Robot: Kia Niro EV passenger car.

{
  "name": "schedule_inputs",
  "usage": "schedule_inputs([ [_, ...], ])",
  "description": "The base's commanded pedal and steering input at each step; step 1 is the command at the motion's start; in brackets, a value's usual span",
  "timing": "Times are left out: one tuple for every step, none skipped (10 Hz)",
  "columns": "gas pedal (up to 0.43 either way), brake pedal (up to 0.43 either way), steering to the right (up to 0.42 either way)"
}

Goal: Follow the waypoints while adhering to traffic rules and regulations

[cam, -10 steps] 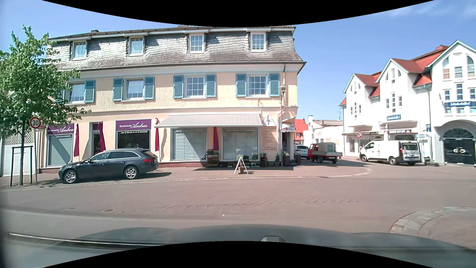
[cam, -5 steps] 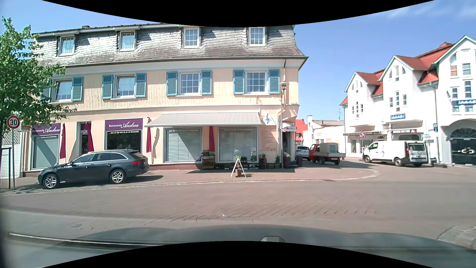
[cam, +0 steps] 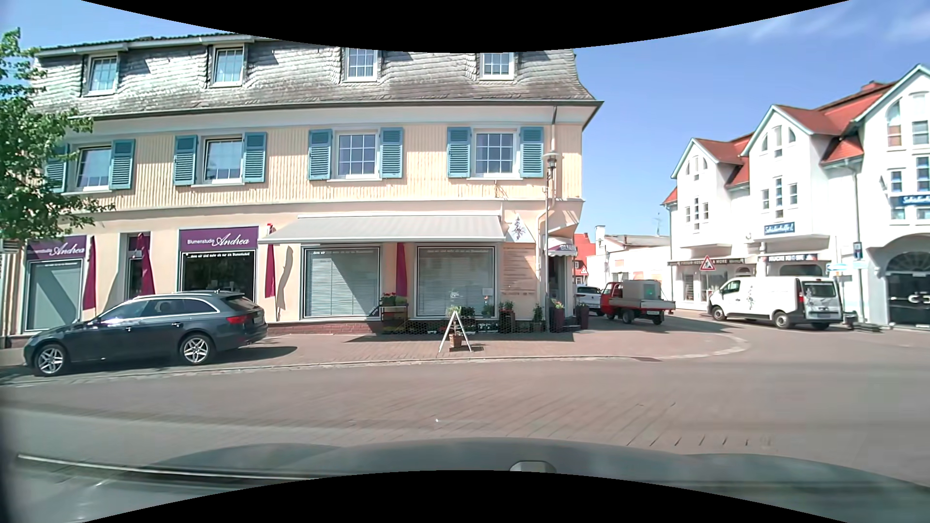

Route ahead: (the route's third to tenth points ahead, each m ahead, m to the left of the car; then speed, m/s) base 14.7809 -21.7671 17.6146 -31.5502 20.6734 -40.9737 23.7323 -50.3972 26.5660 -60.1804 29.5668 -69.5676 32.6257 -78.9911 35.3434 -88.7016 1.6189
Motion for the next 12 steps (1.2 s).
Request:
schedule_inputs([
  [0.000, 0.073, 0.125],
  [0.000, 0.049, 0.144],
  [0.000, 0.012, 0.171],
  [0.000, 0.000, 0.196],
  [0.000, 0.000, 0.231],
  [0.000, 0.000, 0.262],
  [0.000, 0.000, 0.299],
  [0.000, 0.000, 0.320],
  [0.000, 0.000, 0.338],
  [0.000, 0.000, 0.357],
  [0.000, 0.000, 0.373],
  [0.000, 0.000, 0.392],
])
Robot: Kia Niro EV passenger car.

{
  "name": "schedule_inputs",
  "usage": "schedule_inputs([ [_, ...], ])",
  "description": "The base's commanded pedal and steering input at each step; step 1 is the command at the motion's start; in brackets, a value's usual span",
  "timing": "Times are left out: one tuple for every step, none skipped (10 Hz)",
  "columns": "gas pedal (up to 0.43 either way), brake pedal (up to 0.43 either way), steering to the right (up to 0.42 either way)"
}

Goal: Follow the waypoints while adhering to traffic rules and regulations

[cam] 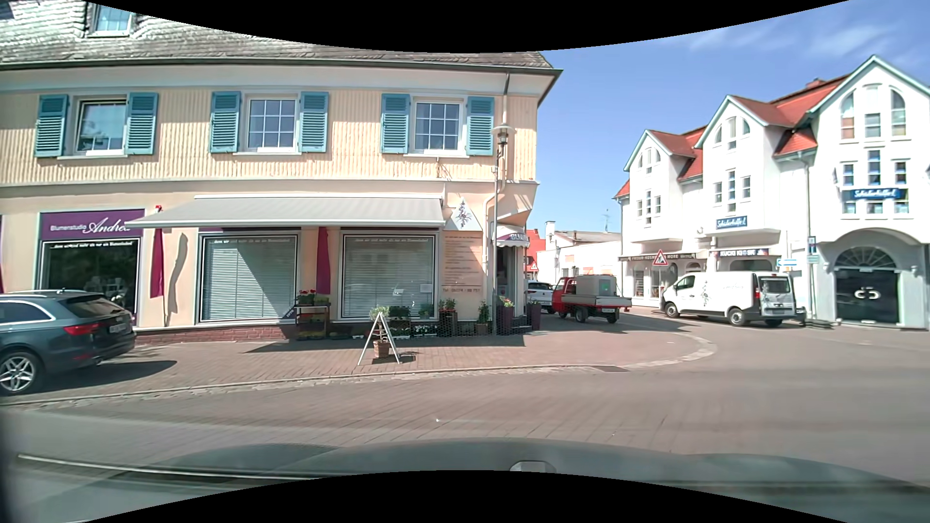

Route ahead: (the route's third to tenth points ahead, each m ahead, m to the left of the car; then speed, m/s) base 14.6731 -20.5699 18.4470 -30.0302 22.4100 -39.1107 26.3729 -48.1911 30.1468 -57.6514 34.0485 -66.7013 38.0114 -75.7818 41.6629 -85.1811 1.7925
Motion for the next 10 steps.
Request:
schedule_inputs([
  [0.000, 0.000, 0.416],
  [0.000, 0.000, 0.442],
  [0.000, 0.000, 0.468],
  [0.000, 0.000, 0.496],
  [0.020, 0.000, 0.533],
  [0.028, 0.000, 0.563],
  [0.047, 0.000, 0.596],
  [0.059, 0.000, 0.626],
  [0.059, 0.000, 0.651],
  [0.067, 0.000, 0.670],
])
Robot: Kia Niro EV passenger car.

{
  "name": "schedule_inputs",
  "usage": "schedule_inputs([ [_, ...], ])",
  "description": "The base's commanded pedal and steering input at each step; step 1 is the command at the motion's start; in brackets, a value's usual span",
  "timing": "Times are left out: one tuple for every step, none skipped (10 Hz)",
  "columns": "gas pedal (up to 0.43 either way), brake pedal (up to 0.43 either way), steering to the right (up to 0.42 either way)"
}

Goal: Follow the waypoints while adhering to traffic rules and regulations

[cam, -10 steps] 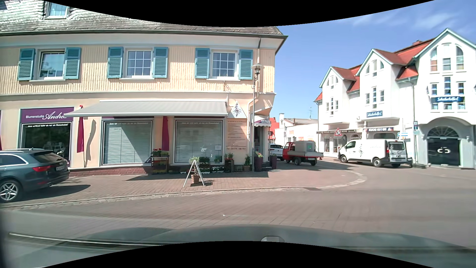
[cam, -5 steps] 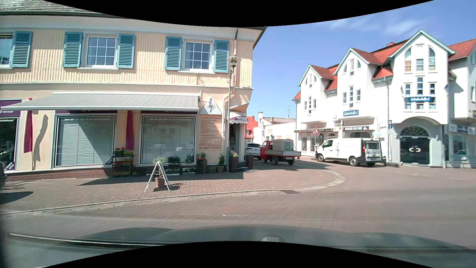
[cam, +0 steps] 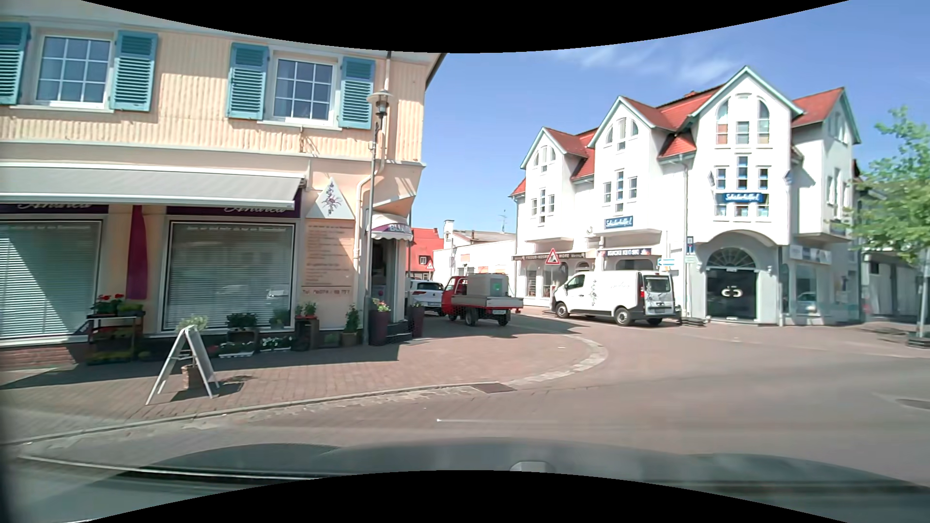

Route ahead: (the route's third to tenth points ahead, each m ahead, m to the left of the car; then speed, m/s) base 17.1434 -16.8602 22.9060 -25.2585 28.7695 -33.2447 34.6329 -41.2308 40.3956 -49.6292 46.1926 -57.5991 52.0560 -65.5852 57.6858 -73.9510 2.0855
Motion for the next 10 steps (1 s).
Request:
schedule_inputs([
  [0.067, 0.000, 0.690],
  [0.067, 0.000, 0.704],
  [0.079, 0.000, 0.715],
  [0.087, 0.000, 0.727],
  [0.087, 0.000, 0.744],
  [0.087, 0.000, 0.759],
  [0.087, 0.000, 0.767],
  [0.087, 0.000, 0.773],
  [0.087, 0.000, 0.774],
  [0.087, 0.000, 0.774],
])
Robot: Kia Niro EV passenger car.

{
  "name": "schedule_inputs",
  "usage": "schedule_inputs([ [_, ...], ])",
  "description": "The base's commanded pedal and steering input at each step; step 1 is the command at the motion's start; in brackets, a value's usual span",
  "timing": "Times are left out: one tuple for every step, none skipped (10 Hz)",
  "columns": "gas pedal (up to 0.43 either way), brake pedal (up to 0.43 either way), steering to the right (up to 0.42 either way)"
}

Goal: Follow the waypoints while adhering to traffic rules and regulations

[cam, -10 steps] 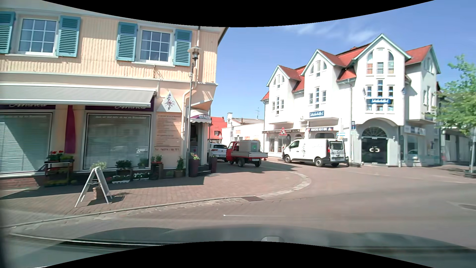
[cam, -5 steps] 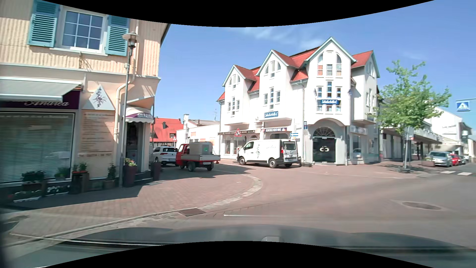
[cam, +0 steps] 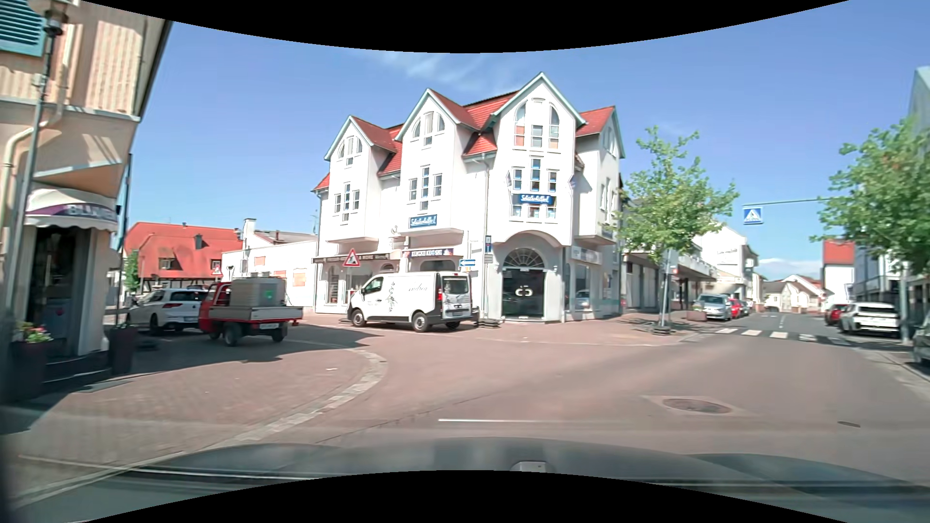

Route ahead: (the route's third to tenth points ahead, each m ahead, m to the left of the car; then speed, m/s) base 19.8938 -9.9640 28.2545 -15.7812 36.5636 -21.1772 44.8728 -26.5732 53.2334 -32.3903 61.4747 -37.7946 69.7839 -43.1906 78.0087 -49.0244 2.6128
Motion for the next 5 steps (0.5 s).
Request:
schedule_inputs([
  [0.087, 0.000, 0.773],
  [0.087, 0.000, 0.769],
  [0.087, 0.000, 0.755],
  [0.098, 0.000, 0.727],
  [0.098, 0.000, 0.683],
])
